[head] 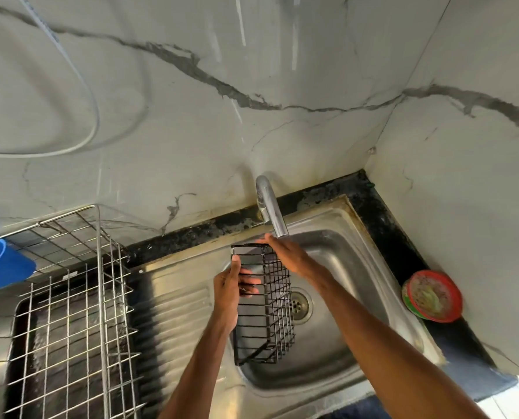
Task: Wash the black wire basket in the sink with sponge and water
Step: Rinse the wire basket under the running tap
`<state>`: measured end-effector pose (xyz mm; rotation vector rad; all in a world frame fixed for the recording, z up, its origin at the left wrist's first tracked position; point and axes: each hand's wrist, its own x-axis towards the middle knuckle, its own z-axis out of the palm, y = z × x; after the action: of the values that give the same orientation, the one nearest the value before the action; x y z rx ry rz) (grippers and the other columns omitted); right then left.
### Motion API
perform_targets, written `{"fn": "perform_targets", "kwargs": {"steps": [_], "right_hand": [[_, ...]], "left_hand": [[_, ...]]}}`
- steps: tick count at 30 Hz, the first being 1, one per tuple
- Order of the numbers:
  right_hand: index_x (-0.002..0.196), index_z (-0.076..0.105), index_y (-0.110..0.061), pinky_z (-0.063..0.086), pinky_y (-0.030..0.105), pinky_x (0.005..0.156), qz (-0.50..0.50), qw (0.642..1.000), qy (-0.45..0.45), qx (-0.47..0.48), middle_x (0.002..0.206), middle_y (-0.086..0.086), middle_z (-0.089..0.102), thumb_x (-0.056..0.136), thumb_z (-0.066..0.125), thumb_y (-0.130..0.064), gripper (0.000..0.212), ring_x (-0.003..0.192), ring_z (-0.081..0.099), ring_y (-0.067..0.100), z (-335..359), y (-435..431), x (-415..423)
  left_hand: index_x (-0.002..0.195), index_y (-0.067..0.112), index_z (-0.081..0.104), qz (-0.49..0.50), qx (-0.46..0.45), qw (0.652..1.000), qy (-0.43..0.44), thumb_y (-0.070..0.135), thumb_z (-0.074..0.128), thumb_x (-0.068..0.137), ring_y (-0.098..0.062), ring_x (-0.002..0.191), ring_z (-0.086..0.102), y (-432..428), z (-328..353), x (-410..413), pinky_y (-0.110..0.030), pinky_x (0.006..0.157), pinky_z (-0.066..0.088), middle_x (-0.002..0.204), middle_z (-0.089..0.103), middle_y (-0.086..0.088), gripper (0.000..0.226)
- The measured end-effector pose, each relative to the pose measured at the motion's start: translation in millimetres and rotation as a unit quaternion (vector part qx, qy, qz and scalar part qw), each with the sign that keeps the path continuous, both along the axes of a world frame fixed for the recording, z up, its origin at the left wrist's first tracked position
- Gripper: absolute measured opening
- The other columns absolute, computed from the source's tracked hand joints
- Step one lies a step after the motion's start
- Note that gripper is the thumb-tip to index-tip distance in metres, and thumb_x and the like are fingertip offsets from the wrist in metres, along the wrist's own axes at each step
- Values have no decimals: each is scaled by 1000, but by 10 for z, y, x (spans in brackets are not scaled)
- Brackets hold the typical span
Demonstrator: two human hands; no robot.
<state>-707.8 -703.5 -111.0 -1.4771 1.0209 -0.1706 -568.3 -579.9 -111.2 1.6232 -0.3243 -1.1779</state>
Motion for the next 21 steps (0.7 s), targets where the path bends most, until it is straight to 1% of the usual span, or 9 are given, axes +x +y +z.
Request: {"fn": "perform_targets", "kwargs": {"steps": [2, 5, 7, 10, 12, 15, 17, 19, 21], "right_hand": [[103, 66, -47, 50, 49, 98, -44, 998, -44, 6, 107, -6, 69, 92, 42, -74, 38, 103, 63, 16, -314, 60, -206], [138, 51, -36, 38, 49, 113, -115, 991, -13, 67, 146, -2, 50, 86, 55, -76, 65, 135, 46, 20, -378, 193, -486], [150, 40, -26, 36, 50, 114, -115, 984, 23, 135, 147, -7, 42, 91, 54, -70, 74, 139, 41, 20, -266, 285, -529], [129, 61, -16, 47, 43, 100, -133, 974, -2, 182, 116, -1, 66, 102, 53, -43, 39, 105, 62, 15, -155, 389, -524], [106, 72, -8, 52, 39, 90, -179, 971, -9, 156, 95, 7, 74, 102, 55, -33, 30, 84, 67, 16, -154, 401, -499], [100, 68, -2, 49, 26, 69, -210, 970, 51, 111, 84, 6, 64, 101, 57, -23, 24, 75, 58, 15, -139, 318, -481], [88, 63, -6, 47, 21, 57, -168, 975, 139, 43, 77, 3, 59, 101, 54, -19, 20, 65, 53, 12, -164, 252, -433], [84, 58, -12, 56, 28, 68, -101, 964, 240, -57, 84, 4, 61, 103, 48, -28, 27, 69, 56, 13, -206, 240, -366], [100, 59, -12, 54, 40, 89, -71, 954, 265, -122, 107, 10, 59, 104, 36, -47, 42, 94, 59, 20, -240, 227, -269]], "left_hand": [[88, 8, 67, 22, 11, 999, 44, 41, 55, 105, -15, 47, 64, -5, 1, -1, -20, 42, 46, 67, 73, -8, 39], [82, 18, 61, 60, 27, 990, 125, 49, 54, 103, -11, 47, 57, -31, -19, 26, -19, 41, 40, 63, 65, 1, 38], [80, 21, 57, 89, 33, 980, 173, 49, 54, 102, -8, 44, 55, -51, -20, 44, -17, 38, 38, 61, 63, 4, 37], [87, 18, 61, 109, 28, 971, 210, 47, 55, 102, -9, 47, 62, -62, -41, 58, -17, 39, 46, 64, 69, 1, 34], [96, 12, 66, 110, 32, 967, 228, 48, 57, 99, -13, 55, 71, -48, -80, 61, -21, 46, 55, 74, 76, -5, 37], [90, 13, 67, 100, 56, 960, 256, 52, 49, 104, -18, 65, 76, 17, -123, 14, -31, 64, 58, 87, 80, -10, 46], [78, 18, 59, 102, 66, 960, 253, 55, 43, 105, -10, 45, 62, 31, -112, -49, -24, 51, 44, 68, 74, -1, 48], [73, 21, 52, 104, 55, 960, 254, 56, 38, 106, -4, 31, 39, 7, -115, -114, -21, 38, 27, 44, 48, 7, 50], [72, 20, 50, 102, 36, 958, 264, 55, 35, 108, -3, 27, 31, -38, -139, -136, -20, 32, 20, 37, 35, 6, 53]]}}
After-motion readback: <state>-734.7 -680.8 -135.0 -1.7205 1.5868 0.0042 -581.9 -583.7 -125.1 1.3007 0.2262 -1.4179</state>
